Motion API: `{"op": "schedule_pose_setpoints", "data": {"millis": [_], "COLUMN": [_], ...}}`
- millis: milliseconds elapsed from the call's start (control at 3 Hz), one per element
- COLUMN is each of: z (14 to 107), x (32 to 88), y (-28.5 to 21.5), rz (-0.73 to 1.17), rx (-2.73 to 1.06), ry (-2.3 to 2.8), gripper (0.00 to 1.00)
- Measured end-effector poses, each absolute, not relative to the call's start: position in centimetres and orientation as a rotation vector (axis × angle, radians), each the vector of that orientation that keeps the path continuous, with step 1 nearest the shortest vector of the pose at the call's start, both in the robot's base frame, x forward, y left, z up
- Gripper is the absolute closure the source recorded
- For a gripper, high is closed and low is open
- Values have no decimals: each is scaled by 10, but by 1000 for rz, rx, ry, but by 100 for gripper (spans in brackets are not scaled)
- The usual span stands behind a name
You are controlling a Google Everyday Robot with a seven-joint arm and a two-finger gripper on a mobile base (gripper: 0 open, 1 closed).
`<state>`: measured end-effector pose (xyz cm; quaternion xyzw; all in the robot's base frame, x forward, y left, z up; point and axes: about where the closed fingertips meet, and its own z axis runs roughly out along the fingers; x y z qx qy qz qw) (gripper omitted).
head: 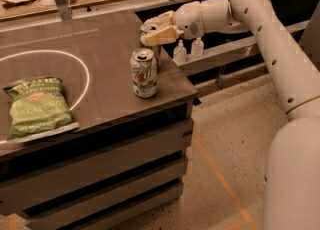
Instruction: Move green can near 7up can
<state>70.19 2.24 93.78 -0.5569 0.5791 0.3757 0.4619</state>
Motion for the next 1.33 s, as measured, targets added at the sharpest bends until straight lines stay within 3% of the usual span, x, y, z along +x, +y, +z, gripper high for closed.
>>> {"op": "schedule_pose_setpoints", "data": {"millis": [1333], "z": [942], "x": [655], "y": [1], "rz": [878], "rx": [-1340], "ry": [1472], "gripper": [100]}}
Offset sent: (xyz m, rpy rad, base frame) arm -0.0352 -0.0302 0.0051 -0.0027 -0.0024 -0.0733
